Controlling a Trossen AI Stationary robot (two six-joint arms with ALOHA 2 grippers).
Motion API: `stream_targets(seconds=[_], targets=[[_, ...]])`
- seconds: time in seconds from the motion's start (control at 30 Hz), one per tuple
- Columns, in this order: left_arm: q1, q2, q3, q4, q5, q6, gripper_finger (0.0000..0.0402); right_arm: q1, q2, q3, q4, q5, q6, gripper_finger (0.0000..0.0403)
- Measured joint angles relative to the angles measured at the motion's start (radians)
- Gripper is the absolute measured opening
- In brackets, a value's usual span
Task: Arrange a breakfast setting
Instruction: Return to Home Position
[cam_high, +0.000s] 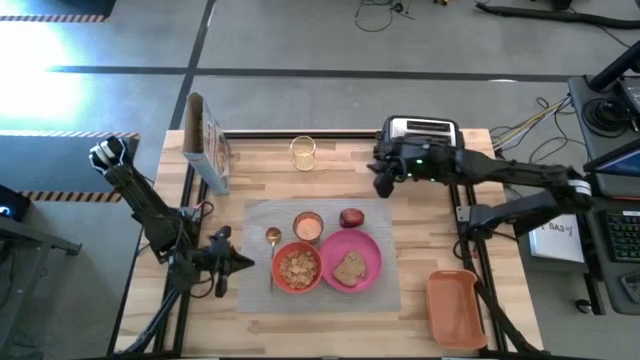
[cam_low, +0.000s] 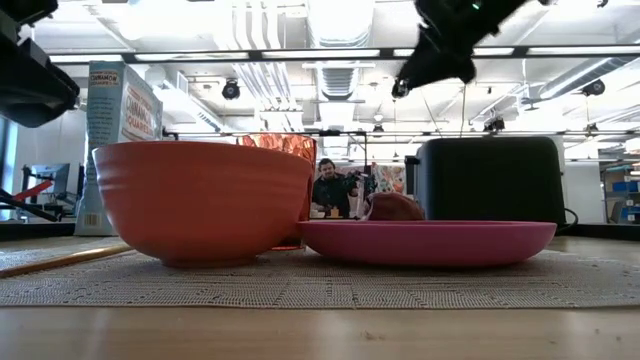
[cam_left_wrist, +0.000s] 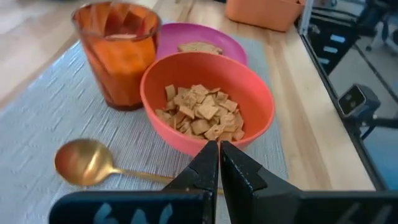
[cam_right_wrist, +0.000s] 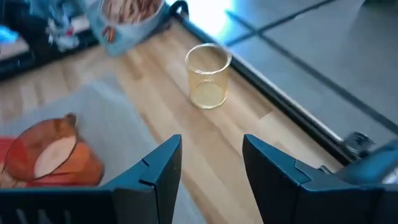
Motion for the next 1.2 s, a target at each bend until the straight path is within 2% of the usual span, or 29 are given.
stream_targets(seconds=[0.1,0.2,0.57,0.97,1.2], targets=[[0.000,0.005,-0.003,0.036,0.000,0.080,0.0000,-0.035,-0.103,-0.124,0.098,0.000,0.000,0.0160],[0.000,0.013,-0.002,0.057,0.000,0.137,0.0000,-0.062,-0.208,-0.229,0.113,0.000,0.000,0.0160],[0.000,0.029,0.000,0.054,-0.001,0.152,0.0000,-0.116,-0.559,-0.560,0.109,0.000,0.000,0.0160],[0.000,0.029,0.000,0.053,-0.002,0.156,0.0000,-0.124,-0.800,-0.796,0.106,0.000,0.000,0.0160],[0.000,0.029,0.001,0.053,-0.002,0.156,0.0000,-0.124,-0.880,-0.888,0.111,0.000,0.000,0.0160]])
